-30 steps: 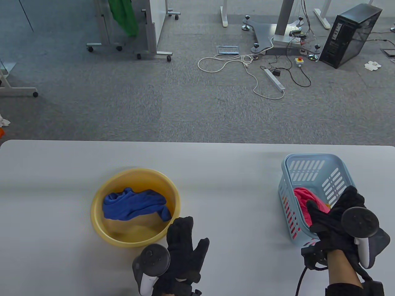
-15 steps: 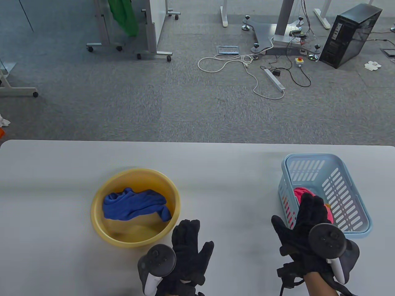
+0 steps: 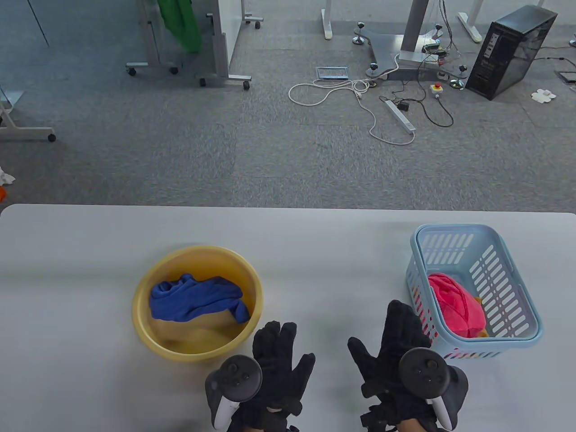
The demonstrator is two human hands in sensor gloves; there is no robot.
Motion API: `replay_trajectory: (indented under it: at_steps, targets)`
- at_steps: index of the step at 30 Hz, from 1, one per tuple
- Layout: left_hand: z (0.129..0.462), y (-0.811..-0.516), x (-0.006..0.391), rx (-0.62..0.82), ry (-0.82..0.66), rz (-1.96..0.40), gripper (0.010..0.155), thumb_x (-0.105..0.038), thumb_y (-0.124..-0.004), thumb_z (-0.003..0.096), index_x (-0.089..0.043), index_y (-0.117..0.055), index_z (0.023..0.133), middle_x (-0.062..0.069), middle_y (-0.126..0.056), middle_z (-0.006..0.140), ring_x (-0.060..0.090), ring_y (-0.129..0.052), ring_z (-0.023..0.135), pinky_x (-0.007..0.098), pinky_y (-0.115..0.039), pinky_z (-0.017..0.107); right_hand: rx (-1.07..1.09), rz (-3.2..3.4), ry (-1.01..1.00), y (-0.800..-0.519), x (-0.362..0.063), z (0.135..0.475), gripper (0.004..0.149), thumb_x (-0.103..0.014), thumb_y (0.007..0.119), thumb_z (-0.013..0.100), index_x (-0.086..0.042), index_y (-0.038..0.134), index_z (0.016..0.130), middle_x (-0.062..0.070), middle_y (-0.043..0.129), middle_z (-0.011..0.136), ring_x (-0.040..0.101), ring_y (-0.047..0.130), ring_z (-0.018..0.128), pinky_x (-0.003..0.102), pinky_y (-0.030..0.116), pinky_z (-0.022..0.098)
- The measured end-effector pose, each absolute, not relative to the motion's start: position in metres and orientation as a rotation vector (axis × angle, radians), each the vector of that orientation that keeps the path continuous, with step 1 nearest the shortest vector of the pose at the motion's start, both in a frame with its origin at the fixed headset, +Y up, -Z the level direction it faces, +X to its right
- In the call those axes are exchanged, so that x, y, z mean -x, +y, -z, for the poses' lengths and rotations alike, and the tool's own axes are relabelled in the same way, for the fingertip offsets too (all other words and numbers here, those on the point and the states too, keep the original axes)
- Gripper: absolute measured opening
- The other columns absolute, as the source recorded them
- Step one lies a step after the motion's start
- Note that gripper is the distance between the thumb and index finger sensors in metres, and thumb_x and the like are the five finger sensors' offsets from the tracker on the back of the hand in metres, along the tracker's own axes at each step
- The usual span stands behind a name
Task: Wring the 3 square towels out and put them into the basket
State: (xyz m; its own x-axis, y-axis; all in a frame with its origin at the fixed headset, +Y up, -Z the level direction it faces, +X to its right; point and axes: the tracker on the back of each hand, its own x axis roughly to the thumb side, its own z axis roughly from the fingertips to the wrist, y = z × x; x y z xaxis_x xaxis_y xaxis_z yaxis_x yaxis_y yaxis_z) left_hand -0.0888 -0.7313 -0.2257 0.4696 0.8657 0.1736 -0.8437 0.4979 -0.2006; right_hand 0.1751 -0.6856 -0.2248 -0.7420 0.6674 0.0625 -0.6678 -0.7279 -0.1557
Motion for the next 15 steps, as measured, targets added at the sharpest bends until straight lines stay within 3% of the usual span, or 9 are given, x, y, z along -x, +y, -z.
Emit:
replay_trajectory:
  at_steps: [7,15]
  targets:
    - [0.228,-0.737,0.085,0.099,-0.26,-1.003,0.076,-0.054,-0.073,0.0585,-0.023,-0.037,0.118,0.017,-0.016,0.117,0.049,-0.008,0.107,0.072,-0.027,0.07,0.054,-2.522,-0.251,-0.7,-0.162,0.226,0.104,-0.056,0.086,0.052,-0.013,0.015,0.113,0.029,0.02,0.114,0.061,0.023,0.101,0.078,0.02,0.069]
    - [0.235,-0.746,0.078,0.123,-0.268,-0.938,0.077,-0.054,-0.074,0.0582,-0.022,-0.037,0.118,0.018,-0.014,0.118,0.048,-0.008,0.107,0.073,-0.026,0.07,0.029,-2.494,-0.099,-0.712,-0.158,0.228,0.102,-0.057,0.086,0.052,-0.012,0.018,0.114,0.03,0.021,0.114,0.062,0.024,0.101,0.078,0.022,0.069]
